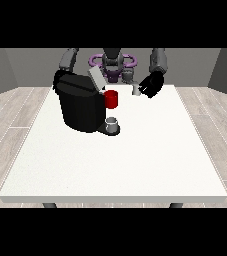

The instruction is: Insert the coffee pod into the coffee machine and close the lid

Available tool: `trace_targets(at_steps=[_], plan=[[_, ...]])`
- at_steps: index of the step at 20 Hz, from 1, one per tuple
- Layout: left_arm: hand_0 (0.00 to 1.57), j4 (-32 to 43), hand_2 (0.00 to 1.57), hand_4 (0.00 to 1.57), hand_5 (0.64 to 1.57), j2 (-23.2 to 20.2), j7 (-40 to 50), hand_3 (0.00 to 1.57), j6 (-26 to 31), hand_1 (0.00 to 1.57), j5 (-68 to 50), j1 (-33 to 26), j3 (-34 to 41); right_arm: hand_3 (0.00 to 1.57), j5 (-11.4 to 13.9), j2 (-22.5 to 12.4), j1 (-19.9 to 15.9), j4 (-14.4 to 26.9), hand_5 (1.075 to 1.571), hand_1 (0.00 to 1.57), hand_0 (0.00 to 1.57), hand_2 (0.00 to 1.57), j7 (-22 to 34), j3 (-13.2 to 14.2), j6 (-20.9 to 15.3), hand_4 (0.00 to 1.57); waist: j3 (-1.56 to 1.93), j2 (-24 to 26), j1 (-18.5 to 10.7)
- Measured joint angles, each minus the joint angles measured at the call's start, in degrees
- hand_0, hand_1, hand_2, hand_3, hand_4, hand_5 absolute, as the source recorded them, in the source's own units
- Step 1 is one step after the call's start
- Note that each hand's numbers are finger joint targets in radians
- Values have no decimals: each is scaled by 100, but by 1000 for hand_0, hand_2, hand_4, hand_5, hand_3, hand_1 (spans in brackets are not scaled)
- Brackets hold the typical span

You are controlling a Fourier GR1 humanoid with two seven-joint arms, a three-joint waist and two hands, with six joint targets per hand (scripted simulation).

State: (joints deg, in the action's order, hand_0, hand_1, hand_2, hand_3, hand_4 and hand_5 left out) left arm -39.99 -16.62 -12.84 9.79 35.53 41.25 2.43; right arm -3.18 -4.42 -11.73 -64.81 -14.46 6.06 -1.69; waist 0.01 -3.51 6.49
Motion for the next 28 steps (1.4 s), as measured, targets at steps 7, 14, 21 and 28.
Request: trace_targets(at_steps=[7,14,21,28], plan=[[1461,-308,1471,629,1571,107,288,1425,339,1461,-128,135,51,0,-61,-123,159,117,1571,0,0,0,-196,68,189,197,0,140,-8],[1402,-672,1430,656,1571,449,1037,1369,555,1402,-254,644,97,0,-171,-241,35,414,1571,0,0,0,-254,232,277,232,1,212,-1],[1352,-837,1398,611,1571,440,1279,1316,511,1352,-382,1083,302,0,-231,-314,-151,536,1571,0,0,0,-525,250,493,0,0,-178,119],[1388,-597,1442,629,1571,69,1360,1356,374,1388,-498,1659,688,0,-217,-313,-419,497,1571,0,0,0,-880,72,872,279,0,-840,425]])
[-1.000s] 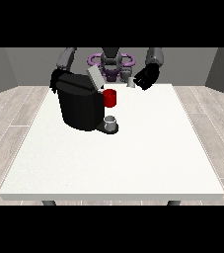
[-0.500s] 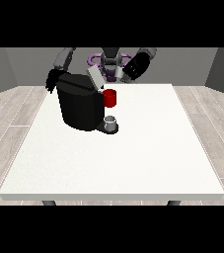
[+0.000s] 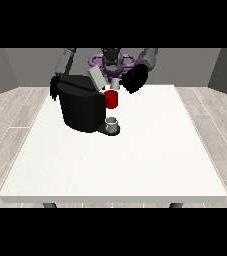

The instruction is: Insert the coffee pod into the coffee machine and close the lid

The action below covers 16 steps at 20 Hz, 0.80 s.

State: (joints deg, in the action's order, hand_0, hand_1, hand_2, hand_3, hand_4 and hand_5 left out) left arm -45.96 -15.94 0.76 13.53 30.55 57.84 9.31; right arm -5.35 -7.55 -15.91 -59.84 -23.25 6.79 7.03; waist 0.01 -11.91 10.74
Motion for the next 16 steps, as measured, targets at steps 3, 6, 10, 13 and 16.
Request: trace_targets(at_steps=[3,6,10,13,16], plan=[[1459,110,1456,604,1571,-118,2,1381,-40,1459,-43,185,111,0,-19,-50,-136,8,1571,0,0,0,19,-12,107,286,2,-136,98],[1444,185,1468,599,1571,-221,5,1380,-77,1444,-97,327,215,0,8,-52,-255,58,1571,0,0,0,-6,-20,104,173,1,-275,132],[1438,277,1475,595,1571,-342,55,1389,-49,1438,-204,560,353,0,-16,-112,-491,150,1571,0,0,0,59,34,122,268,1,-459,194],[1462,327,1480,619,1571,-386,131,1342,-8,1462,-247,725,387,0,8,-134,-651,275,1571,0,0,0,22,64,97,191,-1,-576,200],[1400,382,1465,658,1571,-574,5,1349,43,1400,-216,807,388,0,1,-130,-798,245,1571,0,0,0,55,66,85,263,4,-731,283]])
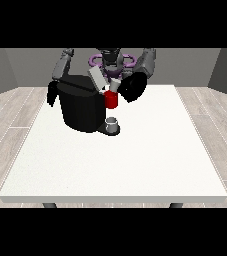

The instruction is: Insert the coffee pod into the coffee machine and close the lid

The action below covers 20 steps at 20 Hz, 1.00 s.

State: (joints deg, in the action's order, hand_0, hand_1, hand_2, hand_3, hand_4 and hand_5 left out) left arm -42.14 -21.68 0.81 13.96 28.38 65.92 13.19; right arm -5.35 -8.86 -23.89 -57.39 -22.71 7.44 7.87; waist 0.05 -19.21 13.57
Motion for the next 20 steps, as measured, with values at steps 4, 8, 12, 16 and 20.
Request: trace_targets(at_steps=[4,8,12,16,20], plan=[[1483,73,1496,705,1571,-139,-24,1399,85,1483,47,102,-36,0,7,-30,-140,80,1571,0,0,0,52,28,-26,260,-2,-90,36],[1485,97,1480,634,1571,-179,7,1368,7,1485,113,173,-66,0,-8,-123,-261,232,1571,0,0,0,-8,108,13,284,-4,-184,34],[1431,128,1448,596,1571,-259,87,1395,-91,1431,133,275,-13,0,-32,-131,-327,304,1571,0,0,0,-61,100,123,320,-7,-185,107],[1374,133,1384,554,1571,-314,45,1258,-79,1374,152,348,-24,0,-66,-139,-413,378,1571,0,0,0,-167,154,144,313,-16,-255,102],[0,98,0,0,1571,-85,-160,0,-182,0,-19,129,70,0,-117,-164,-308,483,1571,0,0,0,-200,205,213,259,-14,-98,3]])
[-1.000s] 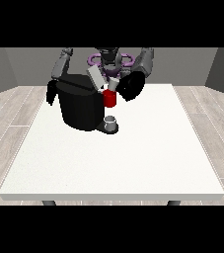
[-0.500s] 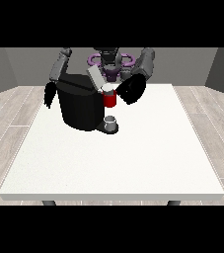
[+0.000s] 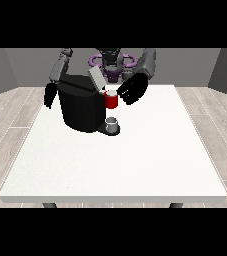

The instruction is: Insert the coffee pod into the coffee machine and close the lid

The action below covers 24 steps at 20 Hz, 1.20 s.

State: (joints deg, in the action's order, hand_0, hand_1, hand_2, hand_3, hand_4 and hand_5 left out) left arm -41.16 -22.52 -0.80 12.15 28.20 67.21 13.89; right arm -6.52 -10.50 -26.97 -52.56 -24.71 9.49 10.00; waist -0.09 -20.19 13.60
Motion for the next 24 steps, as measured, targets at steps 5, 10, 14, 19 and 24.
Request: trace_targets(at_steps=[5,10,14,19,24], plan=[[0,18,0,0,1571,535,-566,0,13,0,-368,-801,102,0,5,162,583,-60,1571,0,0,0,-71,-108,68,227,3,680,-205],[0,24,0,0,1571,1114,-1112,0,115,0,-760,-1906,198,0,58,356,1309,-128,1571,0,0,0,-177,-222,21,0,3,1576,-583],[0,90,0,233,1571,1342,-1634,0,331,0,-1118,-2797,383,0,255,529,1846,-437,1571,0,0,0,-154,-545,-4,0,-2,2316,-752],[0,241,0,301,1571,1582,-2037,0,491,0,-1316,-3906,458,0,618,809,2217,-1107,1571,0,0,0,268,-1095,-248,204,-3,3241,-799],[0,338,0,325,1571,1500,-2267,0,704,0,-1424,-4843,524,0,746,972,2587,-1961,1571,0,0,0,586,-1701,-468,117,1,3926,-787]])
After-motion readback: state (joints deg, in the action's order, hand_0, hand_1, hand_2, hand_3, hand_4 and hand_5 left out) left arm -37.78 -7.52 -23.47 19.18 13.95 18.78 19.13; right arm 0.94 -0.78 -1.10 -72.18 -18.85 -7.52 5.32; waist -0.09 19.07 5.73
